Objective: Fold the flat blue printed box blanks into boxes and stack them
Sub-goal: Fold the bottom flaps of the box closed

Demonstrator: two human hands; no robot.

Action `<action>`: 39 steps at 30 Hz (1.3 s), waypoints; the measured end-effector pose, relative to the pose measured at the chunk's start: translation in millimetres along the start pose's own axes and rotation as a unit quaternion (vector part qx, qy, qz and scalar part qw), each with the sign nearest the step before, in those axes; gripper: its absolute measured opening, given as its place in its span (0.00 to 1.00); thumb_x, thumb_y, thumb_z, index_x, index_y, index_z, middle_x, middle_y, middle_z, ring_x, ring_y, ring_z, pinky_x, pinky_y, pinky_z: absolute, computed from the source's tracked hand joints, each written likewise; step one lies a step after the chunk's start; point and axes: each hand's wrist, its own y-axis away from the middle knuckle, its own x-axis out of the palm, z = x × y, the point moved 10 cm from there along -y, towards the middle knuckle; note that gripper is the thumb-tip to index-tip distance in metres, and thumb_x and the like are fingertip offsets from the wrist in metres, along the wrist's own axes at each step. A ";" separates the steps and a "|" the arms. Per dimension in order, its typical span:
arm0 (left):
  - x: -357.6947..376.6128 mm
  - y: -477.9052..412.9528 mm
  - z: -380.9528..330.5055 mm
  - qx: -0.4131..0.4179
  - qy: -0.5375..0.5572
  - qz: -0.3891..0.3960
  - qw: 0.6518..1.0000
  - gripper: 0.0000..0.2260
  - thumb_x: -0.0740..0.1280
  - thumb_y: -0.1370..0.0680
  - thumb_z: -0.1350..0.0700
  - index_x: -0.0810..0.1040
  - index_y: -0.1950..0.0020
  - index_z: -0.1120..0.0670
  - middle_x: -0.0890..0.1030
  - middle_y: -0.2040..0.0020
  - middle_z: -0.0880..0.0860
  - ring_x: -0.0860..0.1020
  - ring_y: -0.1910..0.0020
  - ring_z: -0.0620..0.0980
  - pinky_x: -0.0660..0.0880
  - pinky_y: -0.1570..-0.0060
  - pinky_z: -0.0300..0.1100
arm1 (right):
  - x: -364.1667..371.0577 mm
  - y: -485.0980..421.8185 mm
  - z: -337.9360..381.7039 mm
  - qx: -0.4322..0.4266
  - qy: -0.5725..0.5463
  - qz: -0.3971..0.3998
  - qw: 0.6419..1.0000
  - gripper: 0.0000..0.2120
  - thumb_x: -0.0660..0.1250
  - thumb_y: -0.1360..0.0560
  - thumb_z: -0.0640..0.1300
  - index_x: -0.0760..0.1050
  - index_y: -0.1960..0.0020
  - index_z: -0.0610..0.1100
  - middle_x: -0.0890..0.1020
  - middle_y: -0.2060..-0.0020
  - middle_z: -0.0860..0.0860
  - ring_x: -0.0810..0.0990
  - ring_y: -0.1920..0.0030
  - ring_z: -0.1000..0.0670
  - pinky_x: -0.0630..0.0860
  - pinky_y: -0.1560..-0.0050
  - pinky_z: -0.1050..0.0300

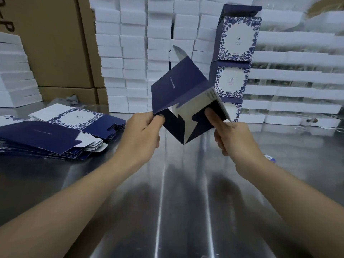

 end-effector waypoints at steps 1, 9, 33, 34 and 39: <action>0.8 0.1 1.5 -0.004 0.008 0.002 1.000 0.19 0.60 0.24 0.51 0.64 0.64 0.66 0.70 0.68 0.71 0.65 0.75 0.47 0.62 0.69 0.44 | 1.6 0.6 -4.9 0.022 -0.008 0.008 1.000 0.28 0.69 0.25 0.70 0.70 0.71 0.50 0.71 0.74 0.53 0.65 0.71 0.48 0.63 0.67 0.55; -3.2 2.8 2.0 -0.019 0.104 -0.032 0.994 0.24 0.65 0.15 0.46 0.68 0.67 0.56 0.69 0.73 0.53 0.69 0.72 0.50 0.64 0.67 0.42 | 25.6 17.7 -3.3 0.059 -0.143 0.004 0.988 0.20 0.65 0.17 0.48 0.73 0.68 0.51 0.67 0.75 0.53 0.62 0.75 0.51 0.60 0.74 0.61; 52.6 37.1 22.7 -0.186 0.219 0.054 0.956 0.21 0.60 0.19 0.53 0.72 0.73 0.48 0.66 0.71 0.48 0.68 0.73 0.47 0.67 0.72 0.36 | 32.0 33.6 1.3 0.080 -0.225 -0.042 0.970 0.22 0.66 0.18 0.58 0.69 0.65 0.47 0.71 0.75 0.54 0.66 0.77 0.54 0.63 0.76 0.63; 50.8 36.5 23.8 -0.190 0.225 0.047 0.955 0.22 0.60 0.19 0.53 0.71 0.74 0.47 0.66 0.72 0.47 0.68 0.73 0.46 0.66 0.72 0.36 | 35.5 34.0 2.1 0.081 -0.233 -0.027 0.969 0.23 0.67 0.18 0.59 0.69 0.66 0.47 0.71 0.74 0.53 0.66 0.77 0.54 0.63 0.77 0.63; 48.2 35.2 21.9 -0.185 0.234 0.043 0.953 0.22 0.59 0.19 0.54 0.69 0.74 0.47 0.67 0.72 0.47 0.67 0.73 0.46 0.66 0.68 0.40 | 69.2 44.4 8.0 0.075 -0.232 0.096 0.965 0.20 0.70 0.22 0.55 0.73 0.70 0.49 0.73 0.70 0.52 0.68 0.74 0.53 0.64 0.74 0.62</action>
